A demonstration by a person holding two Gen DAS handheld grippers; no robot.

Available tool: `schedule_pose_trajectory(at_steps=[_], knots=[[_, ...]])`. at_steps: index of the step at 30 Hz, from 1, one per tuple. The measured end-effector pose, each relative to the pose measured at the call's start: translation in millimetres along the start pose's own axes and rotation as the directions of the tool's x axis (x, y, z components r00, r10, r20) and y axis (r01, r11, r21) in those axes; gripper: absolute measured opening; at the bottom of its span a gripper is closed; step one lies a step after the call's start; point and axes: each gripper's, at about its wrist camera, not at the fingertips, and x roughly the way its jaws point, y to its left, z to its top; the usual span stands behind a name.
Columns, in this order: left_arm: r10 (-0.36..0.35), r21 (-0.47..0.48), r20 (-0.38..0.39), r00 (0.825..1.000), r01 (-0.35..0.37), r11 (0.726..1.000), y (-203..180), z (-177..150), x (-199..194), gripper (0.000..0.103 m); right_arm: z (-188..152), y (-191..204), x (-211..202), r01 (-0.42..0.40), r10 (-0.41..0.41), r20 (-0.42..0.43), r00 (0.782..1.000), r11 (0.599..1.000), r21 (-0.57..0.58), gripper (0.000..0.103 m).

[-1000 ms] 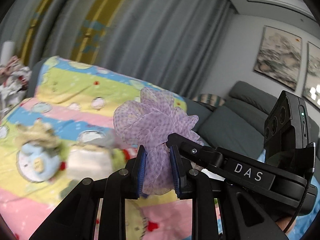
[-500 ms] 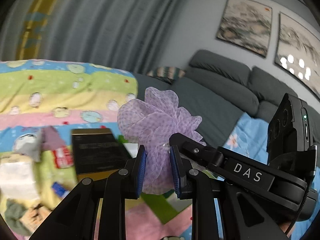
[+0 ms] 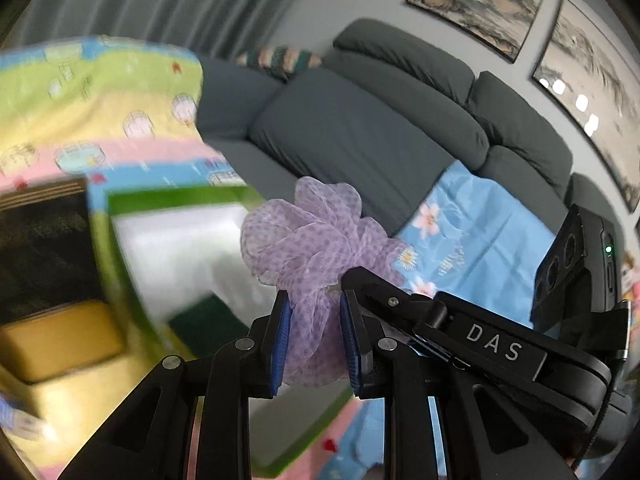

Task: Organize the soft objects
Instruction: 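Carry the purple bath puff into the green-rimmed box and release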

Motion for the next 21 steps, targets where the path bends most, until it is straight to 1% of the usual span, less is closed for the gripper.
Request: schedule_pose_trajectory(at_steps=[1,3,6,8,9,10,11,12,13,14,15,16,17,19,20,21], knots=[[-0.007,-0.013,-0.014,1.000,0.007,1.000,0.9,-1.3,4.9,0.024,0.7,-1.8,1.6,0.018,-0.018,0.000,1.000,1.000,0.005,0.014],[0.010,-0.014,-0.033,0.999,-0.010,1.000,0.4,-3.1,13.2,0.024,0.6,-6.9,4.5,0.057,-0.057,-0.002,0.998,0.998,0.012,0.014],[0.022,-0.020,-0.046,0.999,-0.023,1.000,-1.2,-5.6,18.0,0.024,1.6,-14.3,8.9,0.067,-0.067,-0.014,0.998,0.997,0.025,0.016],[0.038,-0.022,-0.057,0.998,-0.039,0.999,-2.2,-7.3,17.7,0.025,2.1,-16.1,11.2,0.084,-0.084,-0.021,0.996,0.996,0.019,0.021],[0.041,-0.021,-0.056,0.998,-0.042,0.999,-1.4,-7.1,16.7,0.028,2.8,-16.2,11.9,0.100,-0.099,-0.022,0.995,0.995,0.011,0.024],[0.044,-0.022,-0.053,0.998,-0.045,0.999,-0.3,-8.0,13.8,0.036,2.7,-16.9,11.0,0.107,-0.107,-0.018,0.994,0.994,0.009,0.031],[0.051,-0.021,-0.051,0.997,-0.052,0.998,-0.2,-8.4,10.5,0.040,3.0,-17.3,7.6,0.112,-0.112,-0.004,0.994,0.994,0.017,0.041],[0.062,-0.023,-0.043,0.997,-0.063,0.998,0.0,-8.0,6.9,0.050,3.8,-18.9,6.1,0.106,-0.106,0.008,0.994,0.994,0.021,0.046],[0.073,-0.024,-0.033,0.997,-0.074,0.997,1.2,-8.3,1.7,0.058,4.6,-17.9,4.2,0.096,-0.096,0.018,0.995,0.995,0.019,0.053],[0.096,-0.026,-0.019,0.995,-0.096,0.995,2.1,-8.5,-5.2,0.063,5.2,-16.1,1.3,0.086,-0.087,0.026,0.996,0.996,0.015,0.062],[0.112,-0.029,-0.011,0.994,-0.112,0.993,3.0,-8.1,-11.3,0.071,5.1,-13.0,-2.3,0.081,-0.081,0.035,0.996,0.997,0.008,0.068],[0.122,-0.031,-0.005,0.993,-0.122,0.992,4.2,-8.7,-17.5,0.076,5.0,-9.2,-4.7,0.077,-0.076,0.044,0.996,0.997,-0.003,0.080],[0.127,-0.030,0.004,0.992,-0.127,0.991,4.8,-8.8,-24.9,0.077,4.7,-3.4,-7.9,0.072,-0.071,0.056,0.996,0.997,-0.023,0.084],[0.141,-0.030,0.031,0.990,-0.140,0.990,6.3,-9.1,-43.4,0.081,4.1,7.3,-10.5,0.068,-0.064,0.065,0.996,0.996,-0.055,0.088],[0.154,-0.034,0.045,0.987,-0.152,0.988,7.3,-9.4,-53.4,0.083,2.7,13.3,-13.3,0.056,-0.051,0.069,0.996,0.996,-0.073,0.092],[0.173,-0.041,0.061,0.983,-0.171,0.984,8.8,-10.3,-65.8,0.086,1.2,19.0,-15.9,0.039,-0.033,0.071,0.997,0.995,-0.093,0.093]])
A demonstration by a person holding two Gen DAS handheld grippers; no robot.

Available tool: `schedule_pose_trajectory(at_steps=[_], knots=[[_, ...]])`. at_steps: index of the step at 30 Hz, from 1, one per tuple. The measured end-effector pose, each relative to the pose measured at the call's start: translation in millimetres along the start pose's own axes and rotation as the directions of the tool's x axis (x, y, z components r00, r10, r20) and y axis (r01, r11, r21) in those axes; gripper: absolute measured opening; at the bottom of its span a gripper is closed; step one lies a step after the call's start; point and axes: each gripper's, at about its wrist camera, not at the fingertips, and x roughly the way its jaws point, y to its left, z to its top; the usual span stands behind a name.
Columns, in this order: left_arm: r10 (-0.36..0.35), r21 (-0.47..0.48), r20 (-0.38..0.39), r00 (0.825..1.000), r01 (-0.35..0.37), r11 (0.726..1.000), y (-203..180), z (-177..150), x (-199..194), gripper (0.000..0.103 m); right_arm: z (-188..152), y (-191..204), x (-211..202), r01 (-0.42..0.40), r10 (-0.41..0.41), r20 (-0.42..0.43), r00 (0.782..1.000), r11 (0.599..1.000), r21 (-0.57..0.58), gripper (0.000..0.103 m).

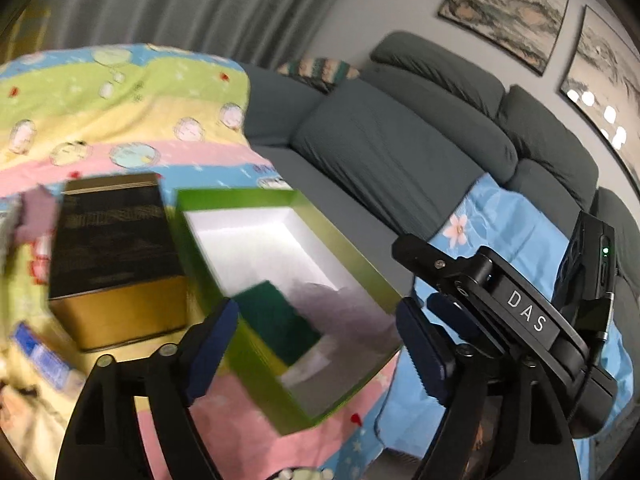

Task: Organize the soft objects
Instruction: 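Carry the purple bath puff into the green-rimmed box and release, then grasp the printed tissue pack with the right gripper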

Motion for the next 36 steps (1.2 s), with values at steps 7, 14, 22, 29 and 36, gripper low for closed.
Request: schedule_pose_trajectory(at_steps=[7,14,22,29,36], knots=[[0.142,-0.132,0.085,0.986,-0.130,0.983,41.4,-6.1,-82.9,0.089,-11.0,42.8,-12.9,-0.126,0.124,-0.031,0.992,0.986,-0.111,0.101],[0.509,-0.273,0.119,0.852,-0.465,0.842,91.4,-35.4,-164.0,0.089,-38.7,100.9,-14.7,-0.416,0.381,-0.198,0.903,0.892,-0.180,0.102],[0.568,-0.466,0.045,0.822,-0.486,0.739,165.1,-99.2,-199.0,0.089,-98.4,174.3,9.6,-0.602,0.458,-0.464,0.758,0.764,-0.230,0.102],[0.495,-0.530,-0.002,0.869,-0.421,0.736,184.6,-145.7,-182.1,0.076,-158.1,216.8,58.5,-0.674,0.404,-0.661,0.632,0.707,-0.213,0.094],[0.484,-0.472,-0.026,0.875,-0.437,0.766,178.8,-152.1,-163.9,0.056,-191.5,229.2,111.7,-0.593,0.233,-0.707,0.668,0.741,-0.316,0.079]])
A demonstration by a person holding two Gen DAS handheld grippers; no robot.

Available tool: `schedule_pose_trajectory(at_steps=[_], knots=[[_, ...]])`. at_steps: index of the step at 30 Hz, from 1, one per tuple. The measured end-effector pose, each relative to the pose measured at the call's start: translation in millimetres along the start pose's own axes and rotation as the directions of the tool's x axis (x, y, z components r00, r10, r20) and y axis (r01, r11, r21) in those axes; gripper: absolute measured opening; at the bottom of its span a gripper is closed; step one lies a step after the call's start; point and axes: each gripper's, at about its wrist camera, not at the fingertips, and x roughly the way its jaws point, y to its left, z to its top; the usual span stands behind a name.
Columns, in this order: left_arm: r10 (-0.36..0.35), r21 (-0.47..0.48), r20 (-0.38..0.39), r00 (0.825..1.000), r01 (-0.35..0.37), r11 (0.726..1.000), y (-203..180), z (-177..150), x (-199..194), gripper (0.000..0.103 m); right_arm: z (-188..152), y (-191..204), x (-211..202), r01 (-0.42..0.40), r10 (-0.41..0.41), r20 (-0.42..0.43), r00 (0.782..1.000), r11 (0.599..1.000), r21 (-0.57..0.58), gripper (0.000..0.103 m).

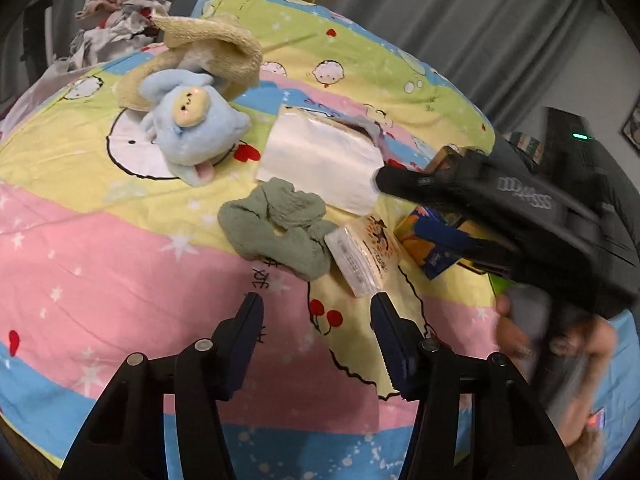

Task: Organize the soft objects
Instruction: 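Grasp the printed tissue pack with the right gripper, then carry the tissue pack into the green-rimmed box and release it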

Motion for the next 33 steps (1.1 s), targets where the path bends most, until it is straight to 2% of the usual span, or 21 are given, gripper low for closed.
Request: schedule_pose_trajectory(at_steps=[6,7,8,12,15,17,20,25,29,33], knots=[[-0.045,-0.019,-0.002,0.999,0.045,0.999,6.4,-0.3,-0.6,0.056,4.8,-14.6,29.0,0.030,-0.028,-0.068,0.997,0.999,0.031,0.079],[-0.053,-0.025,-0.003,0.999,0.053,0.998,7.7,-0.1,-1.1,0.056,4.0,-16.0,32.0,0.025,-0.022,-0.081,0.996,0.999,0.037,0.076],[-0.059,-0.029,-0.004,0.998,0.059,0.998,8.7,0.2,-1.6,0.056,0.9,-17.3,35.8,0.007,-0.002,-0.110,0.994,0.999,0.049,0.067],[-0.087,-0.040,0.001,0.996,0.087,0.995,11.4,0.0,-3.3,0.056,-11.8,-7.0,27.4,0.005,-0.004,-0.121,0.993,1.000,0.001,0.061],[-0.128,-0.055,-0.019,0.992,0.127,0.990,10.3,-2.0,-1.1,0.043,-22.3,1.6,22.7,-0.010,0.009,-0.160,0.987,1.000,-0.008,0.059],[-0.152,-0.048,-0.046,0.987,0.150,0.988,6.7,-5.0,2.8,0.043,-29.6,4.7,19.1,-0.040,0.039,-0.184,0.982,0.999,-0.002,0.059],[-0.115,-0.036,-0.068,0.991,0.113,0.993,2.8,-9.0,7.9,0.042,-37.5,5.1,15.0,-0.021,0.019,-0.200,0.980,1.000,-0.007,0.061],[-0.093,-0.033,-0.096,0.991,0.090,0.995,-1.8,-14.0,16.6,0.040,-42.1,-5.1,16.5,-0.046,0.053,-0.222,0.973,0.998,0.036,0.065],[-0.075,-0.020,-0.090,0.993,0.073,0.997,-6.5,-12.7,16.1,0.040,-45.9,-1.9,12.4,-0.046,0.048,-0.206,0.977,0.999,0.016,0.061],[-0.060,0.013,-0.059,0.996,0.061,0.998,-22.1,-1.9,11.7,0.040,-39.7,6.2,-4.9,-0.051,0.050,-0.141,0.989,0.999,-0.004,0.060]])
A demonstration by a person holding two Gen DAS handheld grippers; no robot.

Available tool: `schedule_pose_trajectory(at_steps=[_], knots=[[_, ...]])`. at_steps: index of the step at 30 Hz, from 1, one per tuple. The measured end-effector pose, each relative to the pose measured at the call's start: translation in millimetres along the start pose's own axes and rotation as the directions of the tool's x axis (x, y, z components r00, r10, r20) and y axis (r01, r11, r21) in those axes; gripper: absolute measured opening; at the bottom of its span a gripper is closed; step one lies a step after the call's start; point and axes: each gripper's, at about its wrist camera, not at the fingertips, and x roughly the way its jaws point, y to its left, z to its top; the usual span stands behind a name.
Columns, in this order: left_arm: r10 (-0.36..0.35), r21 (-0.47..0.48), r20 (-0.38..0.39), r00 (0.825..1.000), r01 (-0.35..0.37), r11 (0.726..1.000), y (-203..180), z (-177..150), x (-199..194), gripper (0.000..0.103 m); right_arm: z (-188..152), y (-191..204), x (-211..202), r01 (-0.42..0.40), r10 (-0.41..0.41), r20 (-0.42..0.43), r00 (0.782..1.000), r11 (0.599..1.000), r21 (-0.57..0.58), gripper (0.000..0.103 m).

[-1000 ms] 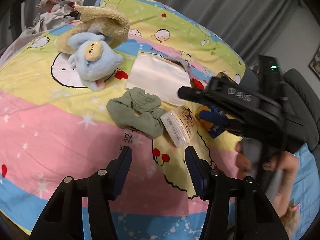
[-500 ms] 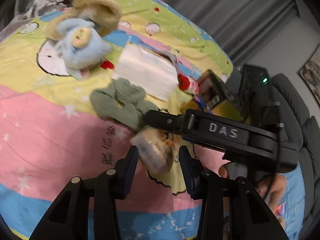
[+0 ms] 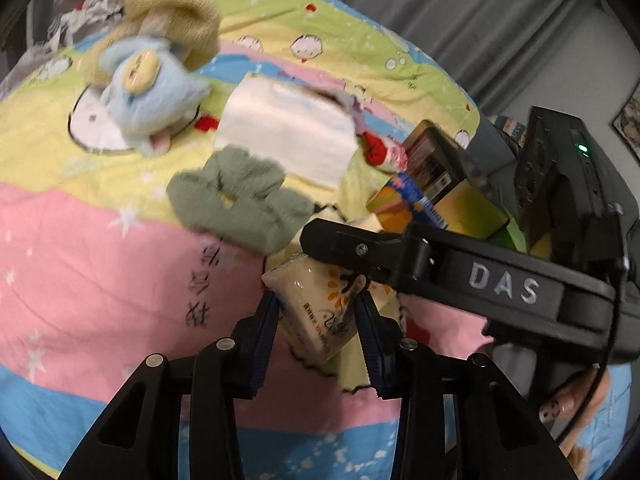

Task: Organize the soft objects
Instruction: 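Carry the tissue pack into the green-rimmed box and release it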

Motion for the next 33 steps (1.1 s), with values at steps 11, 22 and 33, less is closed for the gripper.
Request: schedule_pose_trajectory(at_steps=[11,22,33], knots=[[-0.102,0.211,0.098,0.990,0.080,0.974,-95.4,32.6,-12.9,0.040,7.1,-28.8,-102.3,0.022,-0.055,0.332,0.942,0.994,0.104,0.059],[-0.300,0.457,0.028,0.954,0.255,0.852,-219.6,31.6,22.6,0.040,-24.0,-113.7,-202.8,0.006,-0.221,0.568,0.793,0.934,0.357,0.060],[-0.377,0.489,-0.167,0.911,0.409,0.771,-280.7,19.2,88.8,0.040,-57.3,-187.8,-227.9,-0.020,-0.372,0.569,0.733,0.825,0.565,0.058]])
